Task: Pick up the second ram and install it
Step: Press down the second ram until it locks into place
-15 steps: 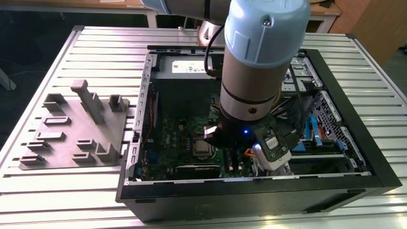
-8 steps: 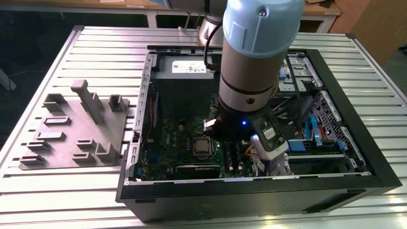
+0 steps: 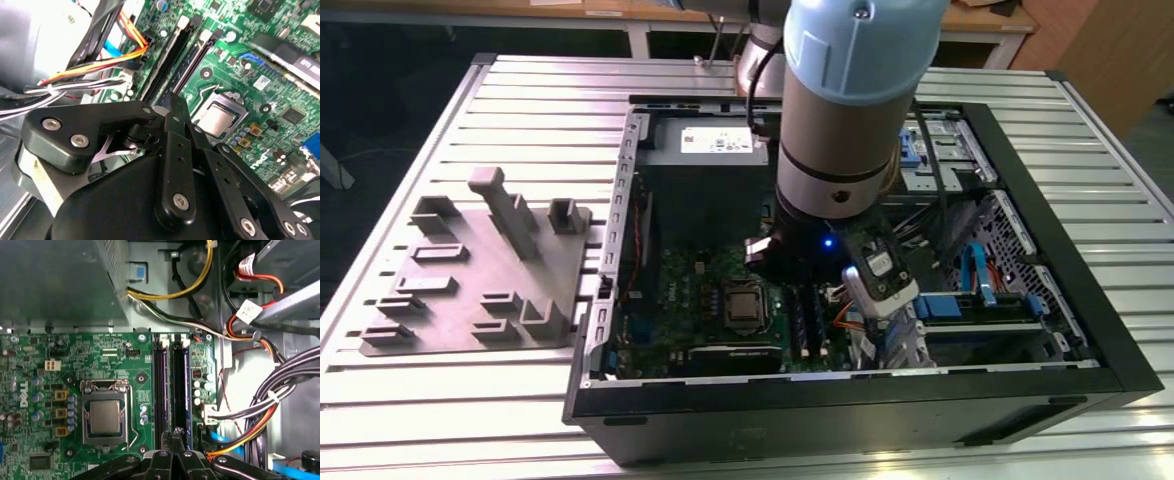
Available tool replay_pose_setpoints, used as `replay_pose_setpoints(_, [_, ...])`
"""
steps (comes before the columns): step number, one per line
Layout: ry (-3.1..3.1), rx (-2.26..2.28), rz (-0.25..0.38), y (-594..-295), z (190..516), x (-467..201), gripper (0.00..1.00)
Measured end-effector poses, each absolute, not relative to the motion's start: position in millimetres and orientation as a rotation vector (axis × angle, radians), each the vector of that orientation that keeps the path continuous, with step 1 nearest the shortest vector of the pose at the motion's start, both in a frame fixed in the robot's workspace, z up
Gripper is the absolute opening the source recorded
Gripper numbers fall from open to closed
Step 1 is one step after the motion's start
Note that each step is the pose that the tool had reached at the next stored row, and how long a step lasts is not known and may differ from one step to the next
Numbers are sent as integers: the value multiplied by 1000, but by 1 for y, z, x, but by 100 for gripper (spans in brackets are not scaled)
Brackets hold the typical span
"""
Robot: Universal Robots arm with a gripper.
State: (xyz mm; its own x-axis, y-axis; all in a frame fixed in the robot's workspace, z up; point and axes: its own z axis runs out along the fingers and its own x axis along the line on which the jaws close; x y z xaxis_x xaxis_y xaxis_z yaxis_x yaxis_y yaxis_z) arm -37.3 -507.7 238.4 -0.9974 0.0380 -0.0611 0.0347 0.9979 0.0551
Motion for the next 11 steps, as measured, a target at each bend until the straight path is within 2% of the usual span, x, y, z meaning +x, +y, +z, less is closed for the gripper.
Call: replay_pose_setpoints(11, [3077,56,84,-504,246,-38,10])
